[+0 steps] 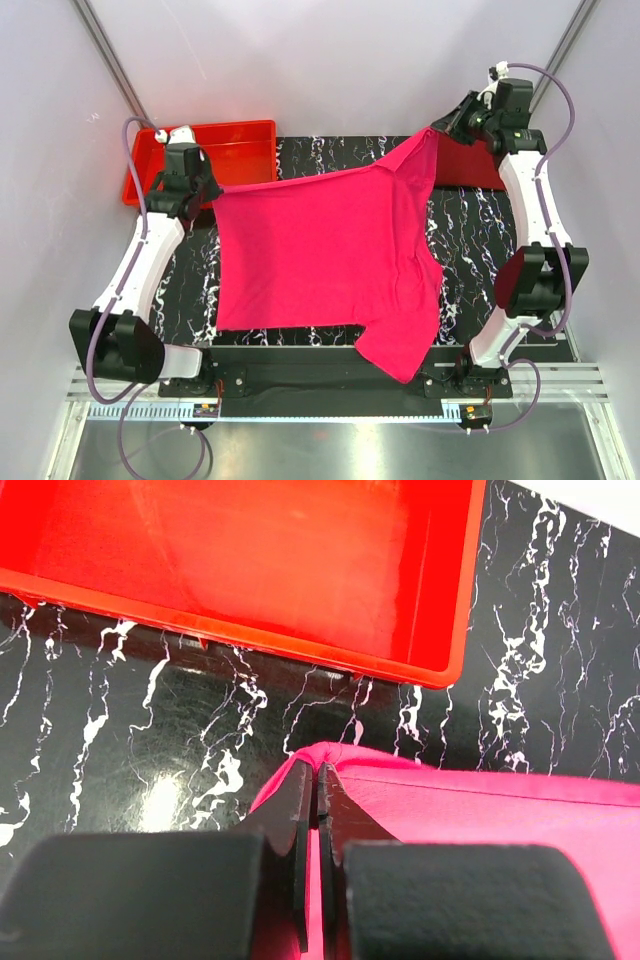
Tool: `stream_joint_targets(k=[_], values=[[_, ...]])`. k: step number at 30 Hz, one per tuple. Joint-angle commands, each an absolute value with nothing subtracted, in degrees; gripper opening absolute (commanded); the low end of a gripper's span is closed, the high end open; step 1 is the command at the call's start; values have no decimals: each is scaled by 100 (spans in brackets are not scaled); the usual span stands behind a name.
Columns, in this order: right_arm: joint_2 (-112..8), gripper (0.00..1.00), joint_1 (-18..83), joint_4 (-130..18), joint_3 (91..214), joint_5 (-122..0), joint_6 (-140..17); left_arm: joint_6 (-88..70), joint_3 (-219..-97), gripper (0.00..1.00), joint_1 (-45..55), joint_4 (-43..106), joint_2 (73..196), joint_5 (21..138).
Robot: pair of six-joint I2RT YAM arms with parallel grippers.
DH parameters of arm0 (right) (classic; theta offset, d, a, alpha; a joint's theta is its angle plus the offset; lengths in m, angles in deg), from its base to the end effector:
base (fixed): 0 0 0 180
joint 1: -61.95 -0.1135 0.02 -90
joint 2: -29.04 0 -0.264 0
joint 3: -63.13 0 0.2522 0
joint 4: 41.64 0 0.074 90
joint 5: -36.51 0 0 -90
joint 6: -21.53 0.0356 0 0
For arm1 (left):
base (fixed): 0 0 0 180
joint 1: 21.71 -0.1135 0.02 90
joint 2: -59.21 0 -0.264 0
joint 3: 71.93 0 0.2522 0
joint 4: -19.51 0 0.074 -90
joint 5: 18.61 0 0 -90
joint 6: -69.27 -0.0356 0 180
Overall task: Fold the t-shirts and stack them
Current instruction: Flatten the tshirt out
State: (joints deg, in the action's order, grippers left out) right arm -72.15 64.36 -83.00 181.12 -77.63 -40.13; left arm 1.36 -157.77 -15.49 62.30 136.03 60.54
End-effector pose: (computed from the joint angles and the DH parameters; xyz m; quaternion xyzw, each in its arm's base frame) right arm 0.4098 -0.0027 0.4011 0.1091 0.8232 0.2900 0.4756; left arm 0.2984 -0.0258 0.3495 -0.1653 0.8635 -0.0339 0.4753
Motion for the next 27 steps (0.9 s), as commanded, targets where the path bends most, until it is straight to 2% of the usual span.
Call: stream_joint_targets(k=[1,5,12,15,19,27], values=[[-7098,0,6441,-7914,18096,-7801,-3999,177,-15847,0,-1591,6051,13699,6102],[-7282,0,6432,-7861,18051,-7845,-3955,142,-15829,0,-1600,5928,13866,6067],[-7099,0,6441,-7975,18675,-7898,-3456,256,-16698,0,-1600,6332,13586,6031],[-6450,0,6441,-7730,18615,-7828,-3191,379,-17067,0,-1591,6420,13199,6189],[-5720,0,6380,-8298,18843,-7731,-3173,511,-17437,0,-1600,6675,12550,6190],[-3936,0,5510,-8792,18878,-7432,-3304,-15,-18281,0,-1064,7027,11407,5760]])
